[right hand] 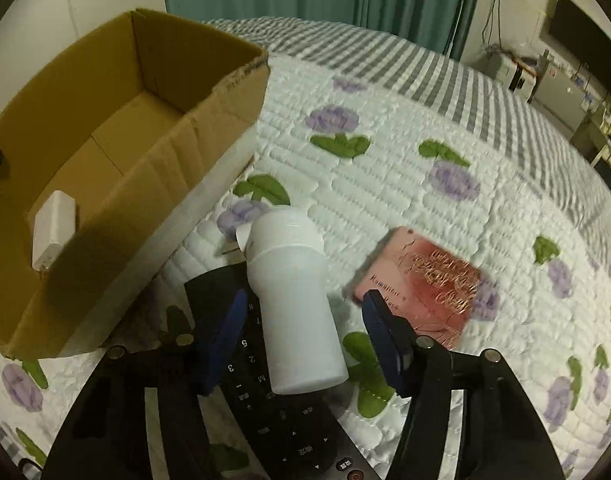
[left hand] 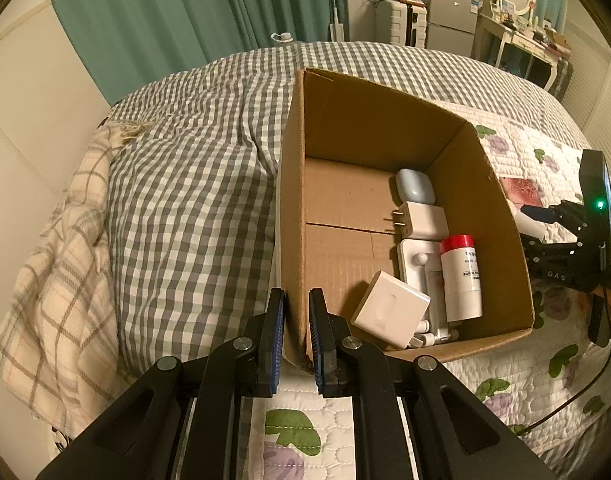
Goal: Organize rigid objects
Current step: 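Grasp the tall white plastic bottle with the right gripper and lift it, then carry the white plastic bottle into the box and open the right gripper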
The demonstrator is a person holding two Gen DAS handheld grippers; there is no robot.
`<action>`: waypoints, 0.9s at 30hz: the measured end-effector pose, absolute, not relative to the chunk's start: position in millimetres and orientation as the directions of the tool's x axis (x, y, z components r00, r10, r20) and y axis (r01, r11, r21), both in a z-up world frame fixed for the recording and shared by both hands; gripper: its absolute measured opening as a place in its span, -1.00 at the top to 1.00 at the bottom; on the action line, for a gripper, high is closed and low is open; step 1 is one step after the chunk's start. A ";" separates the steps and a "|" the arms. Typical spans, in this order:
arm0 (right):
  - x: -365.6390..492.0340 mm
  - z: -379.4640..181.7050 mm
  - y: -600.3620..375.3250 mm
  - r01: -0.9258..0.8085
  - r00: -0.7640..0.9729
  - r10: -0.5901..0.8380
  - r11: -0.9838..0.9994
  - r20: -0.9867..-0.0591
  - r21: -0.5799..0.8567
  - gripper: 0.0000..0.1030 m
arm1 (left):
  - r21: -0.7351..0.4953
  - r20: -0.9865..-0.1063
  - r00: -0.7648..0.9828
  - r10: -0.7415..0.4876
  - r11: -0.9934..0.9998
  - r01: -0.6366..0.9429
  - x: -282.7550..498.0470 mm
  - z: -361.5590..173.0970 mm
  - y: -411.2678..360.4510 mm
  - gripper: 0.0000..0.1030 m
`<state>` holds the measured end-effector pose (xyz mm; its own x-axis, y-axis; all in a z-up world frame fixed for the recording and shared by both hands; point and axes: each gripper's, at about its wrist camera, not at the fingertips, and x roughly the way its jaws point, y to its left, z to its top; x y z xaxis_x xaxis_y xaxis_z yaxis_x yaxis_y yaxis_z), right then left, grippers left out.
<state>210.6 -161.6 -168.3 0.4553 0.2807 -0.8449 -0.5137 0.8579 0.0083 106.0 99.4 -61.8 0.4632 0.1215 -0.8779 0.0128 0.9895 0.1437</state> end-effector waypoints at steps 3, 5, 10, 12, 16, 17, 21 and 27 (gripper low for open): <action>212.3 -169.4 -163.8 -0.509 0.447 0.291 0.860 -0.846 0.027 -0.02 | 0.140 -0.879 0.463 0.119 0.990 0.012 106.5 -61.7 100.2 0.79; 212.4 -170.1 -161.8 -0.517 0.440 0.294 0.856 -0.848 0.028 0.09 | 0.133 -0.879 0.463 0.115 0.991 0.007 106.4 -61.4 101.0 0.79; 206.6 -167.8 -158.6 -0.534 0.453 0.302 0.846 -0.839 0.016 0.37 | 0.134 -0.879 0.462 0.116 0.991 0.006 106.7 -61.1 101.5 0.79; 201.4 -165.1 -157.9 -0.536 0.471 0.295 0.844 -0.831 -0.005 0.37 | 0.139 -0.879 0.461 0.121 0.990 0.006 106.5 -61.4 101.9 0.79; 190.5 -153.3 -154.6 -0.550 0.510 0.290 0.834 -0.810 -0.048 0.37 | 0.141 -0.880 0.459 0.124 0.990 0.004 106.2 -62.2 101.7 0.79; 188.3 -150.6 -154.7 -0.551 0.517 0.294 0.833 -0.804 -0.050 0.38 | 0.142 -0.880 0.459 0.124 0.990 0.003 106.2 -62.1 102.0 0.79; 178.1 -137.6 -156.6 -0.543 0.557 0.297 0.837 -0.776 -0.070 0.38 | 0.146 -0.879 0.460 0.129 0.989 0.002 106.0 -62.6 101.6 0.79; 157.2 -115.5 -170.2 -0.519 0.594 0.316 0.853 -0.739 -0.052 0.38 | 0.150 -0.878 0.459 0.133 0.989 0.000 105.0 -63.3 101.2 0.79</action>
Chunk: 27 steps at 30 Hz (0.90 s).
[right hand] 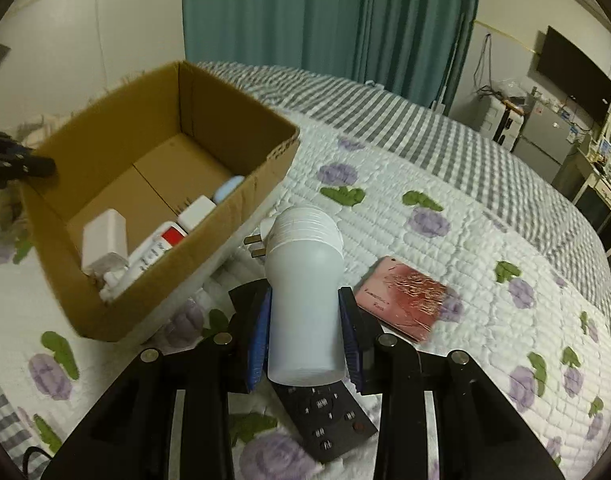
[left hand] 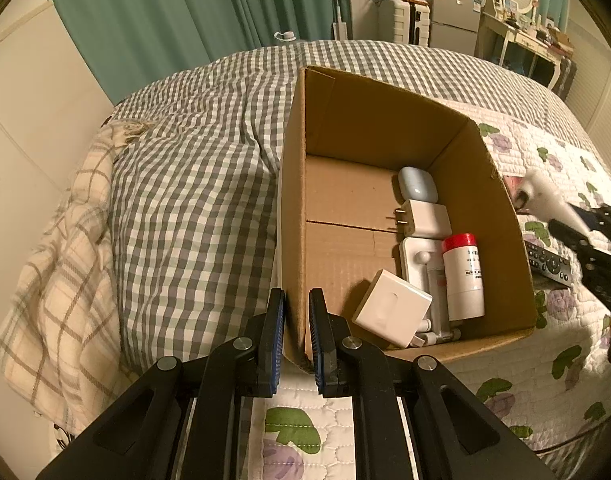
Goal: Organize rigid objects
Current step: 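Carry the white plastic bottle into the box and open the right gripper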
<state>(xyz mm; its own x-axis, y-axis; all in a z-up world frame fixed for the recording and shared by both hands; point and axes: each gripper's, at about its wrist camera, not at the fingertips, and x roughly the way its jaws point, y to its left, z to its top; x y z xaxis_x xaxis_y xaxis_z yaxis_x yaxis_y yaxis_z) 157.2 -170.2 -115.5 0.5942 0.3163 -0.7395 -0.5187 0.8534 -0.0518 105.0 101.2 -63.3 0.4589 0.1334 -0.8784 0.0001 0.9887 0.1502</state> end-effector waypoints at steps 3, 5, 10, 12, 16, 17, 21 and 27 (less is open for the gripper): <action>148.3 -97.2 -172.5 -0.513 0.621 0.322 0.856 -0.714 -0.060 0.38 | 0.147 -0.882 0.453 0.132 0.989 -0.002 104.6 -62.6 100.2 0.79; 141.7 -79.3 -171.0 -0.520 0.636 0.339 0.852 -0.694 -0.060 0.38 | 0.154 -0.881 0.453 0.137 0.988 0.002 104.8 -62.3 98.4 0.79; 124.9 -35.1 -154.1 -0.548 0.671 0.358 0.830 -0.650 -0.108 0.38 | 0.147 -0.881 0.455 0.128 0.989 0.008 105.9 -61.4 99.3 0.79; 120.8 -20.3 -142.1 -0.560 0.689 0.359 0.815 -0.630 -0.148 0.38 | 0.140 -0.882 0.455 0.121 0.990 0.010 105.7 -61.2 100.3 0.79; 121.1 -6.3 -114.3 -0.596 0.677 0.400 0.790 -0.618 -0.142 0.38 | 0.135 -0.881 0.460 0.112 0.991 0.016 104.7 -60.8 100.4 0.79; 122.3 -4.8 -105.1 -0.605 0.673 0.410 0.783 -0.616 -0.141 0.38 | 0.134 -0.881 0.461 0.111 0.991 0.016 104.4 -60.7 100.4 0.79; 128.5 -8.9 -71.8 -0.649 0.641 0.455 0.752 -0.618 -0.120 0.38 | 0.136 -0.880 0.463 0.110 0.990 0.023 103.9 -60.1 99.1 0.79; 149.0 -38.4 -28.0 -0.671 0.596 0.458 0.735 -0.660 -0.096 0.38 | 0.121 -0.877 0.471 0.092 0.992 0.032 102.9 -60.2 101.3 0.79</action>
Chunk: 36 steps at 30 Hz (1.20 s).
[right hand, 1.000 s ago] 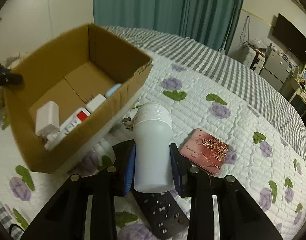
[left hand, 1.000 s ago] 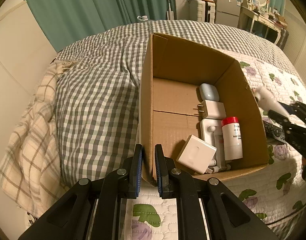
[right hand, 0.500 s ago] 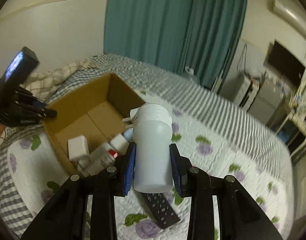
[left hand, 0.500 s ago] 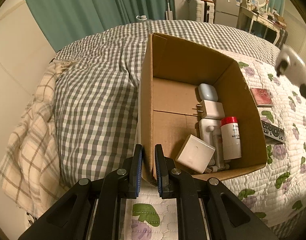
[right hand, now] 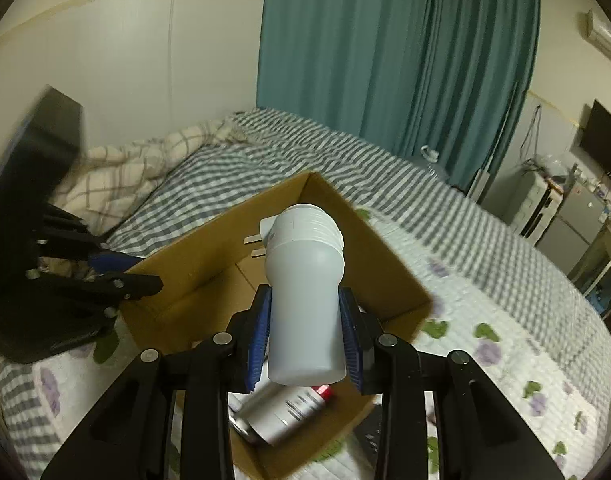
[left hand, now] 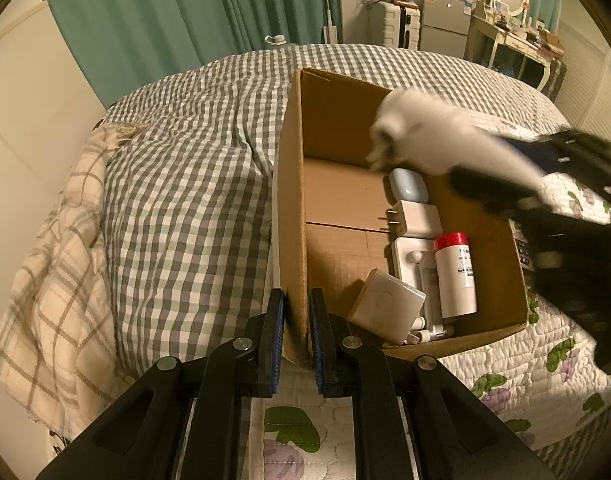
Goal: Organize rigid objects
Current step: 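Carry the white plastic bottle into the box and open the right gripper, then grasp the black TV remote with the right gripper and lift it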
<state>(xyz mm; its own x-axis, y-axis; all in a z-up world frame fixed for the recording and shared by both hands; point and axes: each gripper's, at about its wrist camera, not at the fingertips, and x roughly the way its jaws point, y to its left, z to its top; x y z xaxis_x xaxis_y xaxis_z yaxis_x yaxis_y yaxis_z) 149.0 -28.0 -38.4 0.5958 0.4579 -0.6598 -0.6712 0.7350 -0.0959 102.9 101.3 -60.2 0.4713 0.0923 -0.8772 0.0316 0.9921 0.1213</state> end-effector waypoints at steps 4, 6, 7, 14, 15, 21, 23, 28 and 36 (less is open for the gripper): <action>161.7 -63.6 -6.4 -0.674 0.567 0.438 0.734 -0.698 -0.087 0.38 | 0.122 -0.876 0.474 0.089 0.992 0.038 102.6 -60.1 100.9 0.78; 167.0 -74.9 1.1 -0.675 0.551 0.433 0.733 -0.714 -0.076 0.38 | 0.121 -0.876 0.475 0.088 0.992 0.039 102.4 -60.2 101.0 0.78; 166.8 -79.2 1.3 -0.676 0.547 0.432 0.734 -0.717 -0.073 0.38 | 0.119 -0.875 0.476 0.087 0.992 0.039 102.0 -60.2 101.2 0.78; 162.3 -92.3 -0.9 -0.676 0.528 0.418 0.733 -0.739 -0.068 0.37 | 0.124 -0.876 0.473 0.091 0.991 0.039 101.6 -59.5 100.9 0.78; 159.4 -90.0 -3.7 -0.678 0.534 0.419 0.731 -0.735 -0.077 0.32 | 0.126 -0.876 0.473 0.093 0.991 0.037 101.6 -59.4 101.0 0.78; 144.4 -57.6 -45.5 -0.645 0.594 0.395 0.754 -0.701 -0.122 -0.02 | 0.127 -0.874 0.476 0.096 0.991 0.033 97.9 -55.7 99.2 0.78; 139.8 -48.1 -66.5 -0.618 0.614 0.380 0.777 -0.692 -0.122 -0.17 | 0.127 -0.873 0.477 0.098 0.992 0.029 96.8 -55.0 98.1 0.78; 123.4 -38.9 -120.9 -0.562 0.651 0.325 0.814 -0.686 -0.148 -0.46 | 0.146 -0.870 0.479 0.119 0.989 0.020 95.4 -55.2 94.0 0.78; 118.5 -57.0 -183.4 -0.518 0.642 0.245 0.837 -0.726 -0.175 -0.62 | 0.144 -0.873 0.473 0.122 0.990 0.011 94.9 -55.2 93.8 0.78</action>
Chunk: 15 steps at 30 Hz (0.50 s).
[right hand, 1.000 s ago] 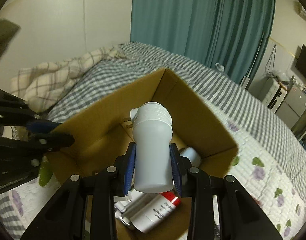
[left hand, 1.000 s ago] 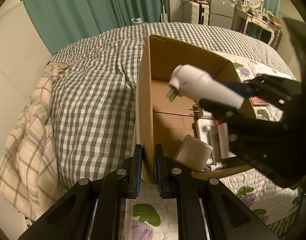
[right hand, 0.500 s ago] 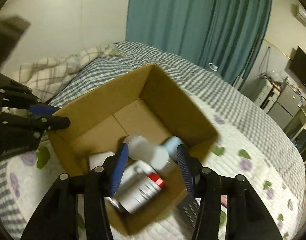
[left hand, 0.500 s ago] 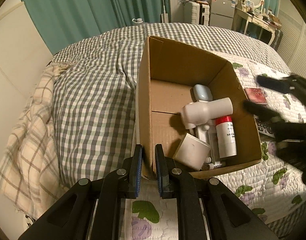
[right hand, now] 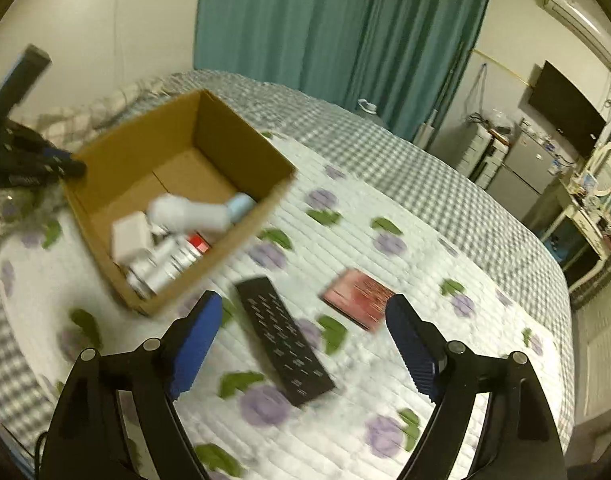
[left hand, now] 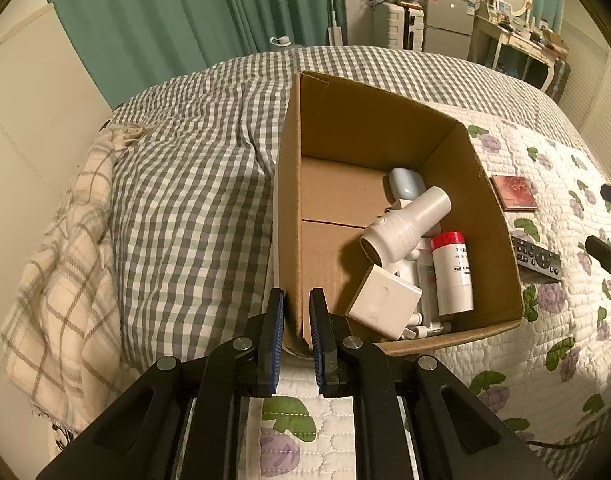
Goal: Organize rigid objects
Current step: 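Grasp the black TV remote with the right gripper and lift it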
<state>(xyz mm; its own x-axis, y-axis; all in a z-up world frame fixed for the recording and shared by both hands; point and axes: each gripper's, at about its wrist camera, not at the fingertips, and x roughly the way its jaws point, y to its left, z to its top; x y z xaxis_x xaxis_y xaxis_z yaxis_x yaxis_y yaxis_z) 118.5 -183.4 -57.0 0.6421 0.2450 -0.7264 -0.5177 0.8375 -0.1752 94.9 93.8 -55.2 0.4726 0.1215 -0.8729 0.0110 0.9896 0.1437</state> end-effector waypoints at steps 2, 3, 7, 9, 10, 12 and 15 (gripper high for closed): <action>120.6 -66.2 -191.5 -0.499 0.639 0.243 0.853 -0.730 -0.153 -0.62 | 0.145 -0.874 0.470 0.125 0.989 0.007 95.0 -55.1 93.7 0.78; 120.9 -71.1 -193.6 -0.492 0.635 0.244 0.859 -0.733 -0.140 -0.62 | 0.148 -0.874 0.468 0.128 0.989 0.006 95.2 -55.2 93.1 0.78; 118.7 -94.7 -191.1 -0.522 0.599 0.267 0.845 -0.755 -0.116 -0.62 | 0.156 -0.875 0.464 0.136 0.988 0.004 95.6 -55.4 93.4 0.78; 120.7 -107.1 -187.7 -0.538 0.576 0.281 0.837 -0.768 -0.097 -0.62 | 0.157 -0.876 0.463 0.139 0.988 0.001 95.9 -55.6 93.2 0.78; 123.1 -113.0 -186.3 -0.540 0.566 0.283 0.837 -0.775 -0.089 -0.62 | 0.157 -0.876 0.462 0.140 0.988 -0.002 96.0 -55.8 93.2 0.78; 132.5 -128.5 -182.7 -0.536 0.536 0.259 0.840 -0.804 -0.087 -0.62 | 0.154 -0.877 0.461 0.139 0.988 -0.004 96.0 -55.8 93.6 0.78; 141.8 -144.2 -171.6 -0.542 0.525 0.215 0.831 -0.824 -0.129 -0.62 | 0.158 -0.880 0.452 0.143 0.987 -0.005 97.2 -56.2 93.4 0.78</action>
